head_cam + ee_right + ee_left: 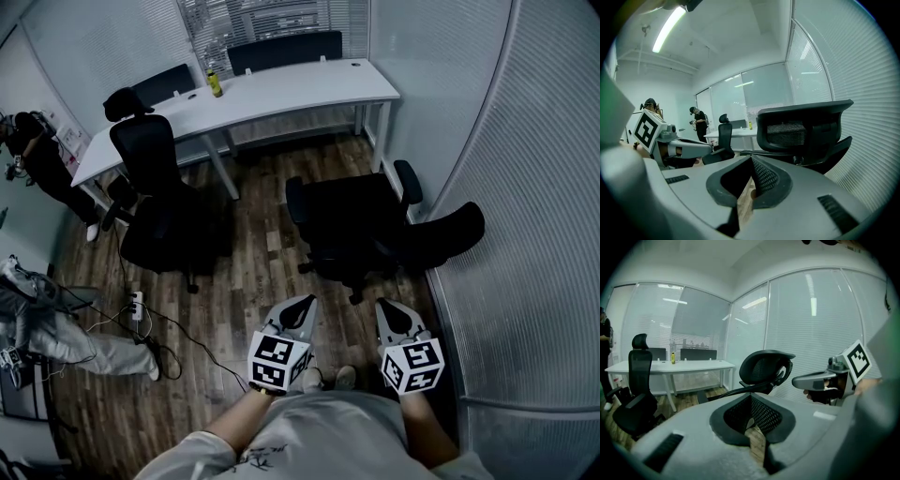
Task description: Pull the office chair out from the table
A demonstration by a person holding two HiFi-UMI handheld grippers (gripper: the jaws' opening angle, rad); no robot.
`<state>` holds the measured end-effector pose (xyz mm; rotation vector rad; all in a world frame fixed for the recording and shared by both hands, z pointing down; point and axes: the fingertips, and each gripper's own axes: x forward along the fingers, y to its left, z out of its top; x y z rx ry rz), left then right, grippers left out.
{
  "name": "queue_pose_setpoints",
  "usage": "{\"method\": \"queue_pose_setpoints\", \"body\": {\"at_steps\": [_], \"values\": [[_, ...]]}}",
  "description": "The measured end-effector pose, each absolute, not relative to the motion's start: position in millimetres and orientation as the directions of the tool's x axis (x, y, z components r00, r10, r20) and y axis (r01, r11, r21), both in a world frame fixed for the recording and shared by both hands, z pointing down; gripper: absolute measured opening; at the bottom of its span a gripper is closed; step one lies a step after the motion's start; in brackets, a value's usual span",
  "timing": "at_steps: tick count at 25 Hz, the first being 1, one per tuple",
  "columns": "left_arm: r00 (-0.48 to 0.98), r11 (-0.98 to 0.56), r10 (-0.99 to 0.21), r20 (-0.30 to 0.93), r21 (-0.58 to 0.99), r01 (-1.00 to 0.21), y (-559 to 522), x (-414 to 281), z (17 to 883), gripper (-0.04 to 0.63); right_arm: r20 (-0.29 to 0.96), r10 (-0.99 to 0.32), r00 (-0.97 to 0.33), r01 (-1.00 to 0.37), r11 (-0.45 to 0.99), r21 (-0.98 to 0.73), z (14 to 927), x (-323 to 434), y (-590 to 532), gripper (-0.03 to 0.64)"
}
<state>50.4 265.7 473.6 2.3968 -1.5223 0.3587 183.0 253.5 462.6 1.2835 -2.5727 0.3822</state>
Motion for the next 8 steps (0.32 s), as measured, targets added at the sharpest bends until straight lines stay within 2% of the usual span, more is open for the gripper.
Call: {"method": "queue_pose_setpoints", "body": {"at_steps": [8], "values": [[0.414,-0.401,-0.839,0.353,0.113,-0.909,268.2,51.8,472.2,0.011,0.329,-0.739,-0.588,-0.803,0.582,-0.126,464.8,182.6,255.7,0.008]]}}
